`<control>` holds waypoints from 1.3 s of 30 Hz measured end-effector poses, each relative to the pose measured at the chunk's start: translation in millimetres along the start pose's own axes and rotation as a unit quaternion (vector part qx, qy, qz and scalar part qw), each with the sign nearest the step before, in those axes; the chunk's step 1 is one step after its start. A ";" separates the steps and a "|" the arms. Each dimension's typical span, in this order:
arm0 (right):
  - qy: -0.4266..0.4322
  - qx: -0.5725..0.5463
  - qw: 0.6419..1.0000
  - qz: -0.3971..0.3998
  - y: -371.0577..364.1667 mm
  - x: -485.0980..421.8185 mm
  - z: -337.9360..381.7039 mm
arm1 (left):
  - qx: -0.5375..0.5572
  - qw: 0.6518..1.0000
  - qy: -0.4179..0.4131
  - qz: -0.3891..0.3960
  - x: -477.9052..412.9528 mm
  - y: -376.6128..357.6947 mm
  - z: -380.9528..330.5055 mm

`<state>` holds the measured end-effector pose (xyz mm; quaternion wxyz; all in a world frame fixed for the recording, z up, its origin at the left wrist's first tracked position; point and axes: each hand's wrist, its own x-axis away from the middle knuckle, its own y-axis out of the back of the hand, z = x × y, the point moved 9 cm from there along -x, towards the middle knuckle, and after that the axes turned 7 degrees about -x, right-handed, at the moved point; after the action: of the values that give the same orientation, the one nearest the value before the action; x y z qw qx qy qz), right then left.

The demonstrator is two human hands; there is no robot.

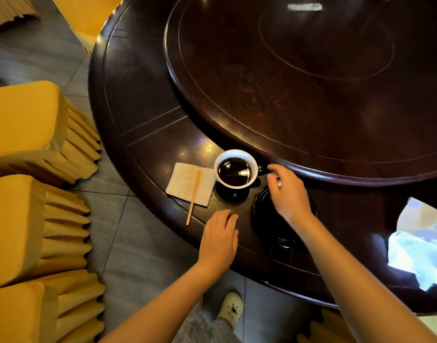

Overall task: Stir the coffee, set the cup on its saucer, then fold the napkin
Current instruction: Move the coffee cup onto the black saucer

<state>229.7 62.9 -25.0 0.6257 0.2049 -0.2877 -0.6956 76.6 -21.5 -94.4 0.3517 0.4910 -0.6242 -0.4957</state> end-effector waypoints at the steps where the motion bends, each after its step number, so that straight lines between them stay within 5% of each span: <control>1: -0.009 0.022 0.999 0.025 0.2 -12.1 -6.4 | -0.014 1.000 -0.006 0.016 -0.6 -7.9 -1.3; 7: 0.026 0.123 0.971 0.202 -24.6 -49.9 -22.7 | -0.063 0.995 -0.032 0.066 2.9 -34.2 2.1; 15: 0.088 0.169 0.931 0.312 -42.9 -63.2 -15.2 | -0.077 0.993 -0.027 0.082 4.6 -37.6 3.0; 31: 0.016 -0.064 0.976 0.207 7.3 -27.9 -33.4 | -0.107 0.990 -0.027 0.083 3.9 -36.9 3.8; 39: -0.021 -0.085 0.982 0.167 64.2 29.4 -81.3 | -0.112 0.990 -0.026 0.084 3.4 -38.7 3.8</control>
<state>326.6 18.9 -41.6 0.7415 0.0855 -0.2713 -0.6077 82.4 -24.8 -132.9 0.4285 0.3815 -0.6125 -0.5439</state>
